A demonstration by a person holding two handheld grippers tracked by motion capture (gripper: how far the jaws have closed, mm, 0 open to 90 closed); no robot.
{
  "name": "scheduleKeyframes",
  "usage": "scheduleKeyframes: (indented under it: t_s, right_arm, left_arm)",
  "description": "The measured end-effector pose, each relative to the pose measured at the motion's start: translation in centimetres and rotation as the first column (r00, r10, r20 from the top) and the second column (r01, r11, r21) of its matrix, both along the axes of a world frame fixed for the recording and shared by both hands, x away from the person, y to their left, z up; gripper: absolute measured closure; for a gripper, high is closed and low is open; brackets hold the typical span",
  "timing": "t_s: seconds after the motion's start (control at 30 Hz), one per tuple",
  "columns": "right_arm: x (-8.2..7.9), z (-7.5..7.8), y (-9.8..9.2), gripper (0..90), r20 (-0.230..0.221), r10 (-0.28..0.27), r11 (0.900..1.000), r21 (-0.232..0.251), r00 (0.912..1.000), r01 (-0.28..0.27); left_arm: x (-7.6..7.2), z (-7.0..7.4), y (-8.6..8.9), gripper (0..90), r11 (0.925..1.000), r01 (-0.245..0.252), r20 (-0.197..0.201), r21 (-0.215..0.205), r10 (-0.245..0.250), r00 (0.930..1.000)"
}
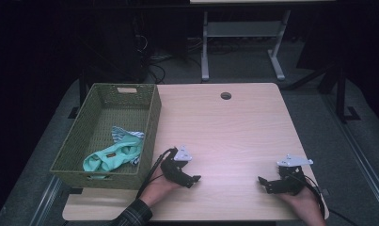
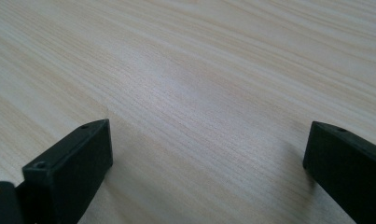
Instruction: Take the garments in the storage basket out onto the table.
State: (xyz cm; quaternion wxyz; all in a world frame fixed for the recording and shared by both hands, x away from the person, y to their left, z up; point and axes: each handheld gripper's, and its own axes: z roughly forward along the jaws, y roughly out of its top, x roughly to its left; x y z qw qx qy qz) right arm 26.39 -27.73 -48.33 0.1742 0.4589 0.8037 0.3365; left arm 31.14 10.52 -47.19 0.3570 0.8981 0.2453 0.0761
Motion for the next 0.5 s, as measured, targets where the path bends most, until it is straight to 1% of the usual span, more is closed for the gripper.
scheduleKeyframes:
  t_s: [0.1,0.17,0.33,0.47,0.5]
  right_arm:
    - [0.0,0.0,0.0,0.8,0.0,0.0,1.0,0.0,1.0,0.0]
    - [0.0,0.0,0.0,0.8,-0.001,0.0,1.0,0.0,1.0,0.0]
    - [0.0,0.0,0.0,0.8,0.0,0.0,1.0,0.0,1.0,0.0]
    - [0.0,0.0,0.0,0.8,-0.001,0.0,1.0,0.0,1.0,0.0]
    - [0.0,0.0,0.0,0.8,0.0,0.0,1.0,0.0,1.0,0.0]
  left_arm:
    - [0.1,0.2,-0.1,12.4,1.0,0.001,-0.015,0.008,-0.001,0.9999]
    - [0.1,0.3,-0.2,12.4,0.9999,0.003,-0.008,0.013,-0.003,1.0]
    - [0.3,0.8,-0.3,12.6,0.9997,0.007,-0.019,0.022,-0.006,0.9998]
    - [0.4,1.2,-0.2,12.9,0.9996,0.007,-0.013,0.029,-0.007,0.9999]
    - [0.4,1.4,-0.1,12.9,0.9996,0.002,-0.02,0.028,-0.001,0.9998]
